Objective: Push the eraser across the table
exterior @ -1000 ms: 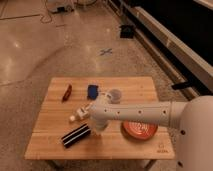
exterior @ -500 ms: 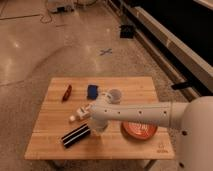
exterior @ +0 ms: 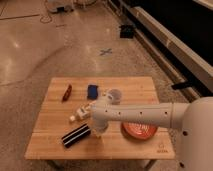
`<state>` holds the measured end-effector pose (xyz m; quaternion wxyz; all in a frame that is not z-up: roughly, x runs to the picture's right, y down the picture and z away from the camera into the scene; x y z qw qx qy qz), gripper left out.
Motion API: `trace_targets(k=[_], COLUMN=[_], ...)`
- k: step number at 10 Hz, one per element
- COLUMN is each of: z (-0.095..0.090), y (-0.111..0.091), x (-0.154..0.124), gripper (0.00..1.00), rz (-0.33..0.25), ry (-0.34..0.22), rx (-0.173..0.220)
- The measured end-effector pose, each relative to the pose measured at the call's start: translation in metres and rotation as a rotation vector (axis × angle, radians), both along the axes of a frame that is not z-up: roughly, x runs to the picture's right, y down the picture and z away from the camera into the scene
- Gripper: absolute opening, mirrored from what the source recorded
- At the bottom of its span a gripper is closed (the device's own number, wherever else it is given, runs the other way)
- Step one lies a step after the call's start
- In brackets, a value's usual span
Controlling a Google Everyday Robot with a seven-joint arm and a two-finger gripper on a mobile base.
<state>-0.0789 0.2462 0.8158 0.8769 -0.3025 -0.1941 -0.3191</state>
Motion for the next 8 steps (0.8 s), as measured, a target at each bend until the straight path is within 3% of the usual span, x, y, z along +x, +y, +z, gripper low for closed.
trace_targets(k=[3, 8], z=[-0.005, -0.004], y=[-0.014, -0.039], x=[-0.002, -0.003], gripper=[0.01, 0.0], rz=[-0.034, -0.082], ry=[-0.006, -0.013], rx=[0.022, 0.069])
